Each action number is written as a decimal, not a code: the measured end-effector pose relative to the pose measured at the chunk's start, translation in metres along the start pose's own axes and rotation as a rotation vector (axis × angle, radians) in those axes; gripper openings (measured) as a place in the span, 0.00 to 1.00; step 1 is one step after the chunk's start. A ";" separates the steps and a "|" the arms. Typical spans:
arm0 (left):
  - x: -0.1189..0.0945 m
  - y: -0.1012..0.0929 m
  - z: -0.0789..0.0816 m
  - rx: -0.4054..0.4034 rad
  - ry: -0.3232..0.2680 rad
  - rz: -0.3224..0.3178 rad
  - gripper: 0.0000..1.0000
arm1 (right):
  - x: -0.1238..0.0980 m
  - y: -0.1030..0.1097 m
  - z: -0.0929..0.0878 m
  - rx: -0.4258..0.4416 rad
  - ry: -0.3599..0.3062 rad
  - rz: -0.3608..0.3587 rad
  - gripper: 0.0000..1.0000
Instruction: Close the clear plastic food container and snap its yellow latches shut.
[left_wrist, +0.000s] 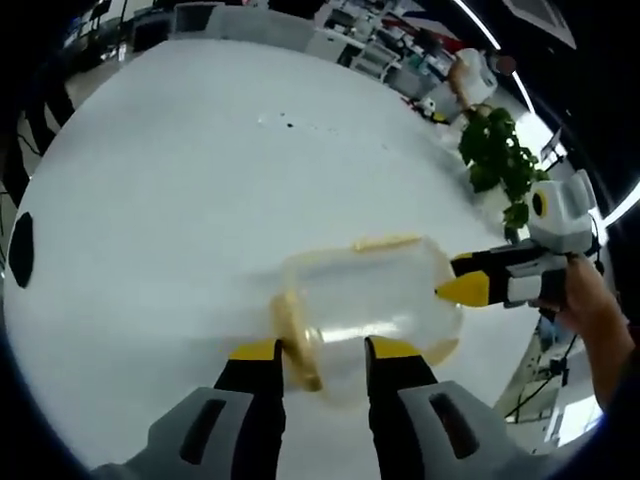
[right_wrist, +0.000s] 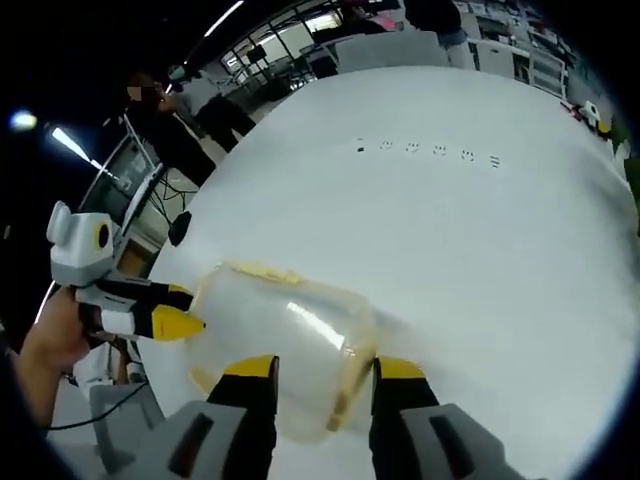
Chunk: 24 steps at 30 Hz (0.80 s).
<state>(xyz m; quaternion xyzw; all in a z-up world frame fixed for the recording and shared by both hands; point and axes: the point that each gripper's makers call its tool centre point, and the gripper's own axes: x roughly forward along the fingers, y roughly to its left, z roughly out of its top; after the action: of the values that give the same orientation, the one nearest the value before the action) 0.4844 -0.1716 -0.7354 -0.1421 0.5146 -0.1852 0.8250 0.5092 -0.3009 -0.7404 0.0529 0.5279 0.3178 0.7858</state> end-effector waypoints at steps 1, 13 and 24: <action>0.000 -0.002 -0.001 0.011 0.000 0.000 0.28 | 0.000 0.000 0.000 -0.001 -0.001 0.001 0.33; 0.003 -0.006 0.002 0.010 -0.004 -0.018 0.26 | 0.002 -0.002 -0.006 0.049 0.004 0.015 0.31; 0.002 -0.004 0.003 0.058 0.015 -0.018 0.30 | 0.003 0.002 -0.005 0.060 0.007 0.053 0.36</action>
<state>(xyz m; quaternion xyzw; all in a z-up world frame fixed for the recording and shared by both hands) 0.4868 -0.1759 -0.7341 -0.1214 0.5141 -0.2085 0.8231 0.5044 -0.2988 -0.7436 0.0894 0.5383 0.3224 0.7735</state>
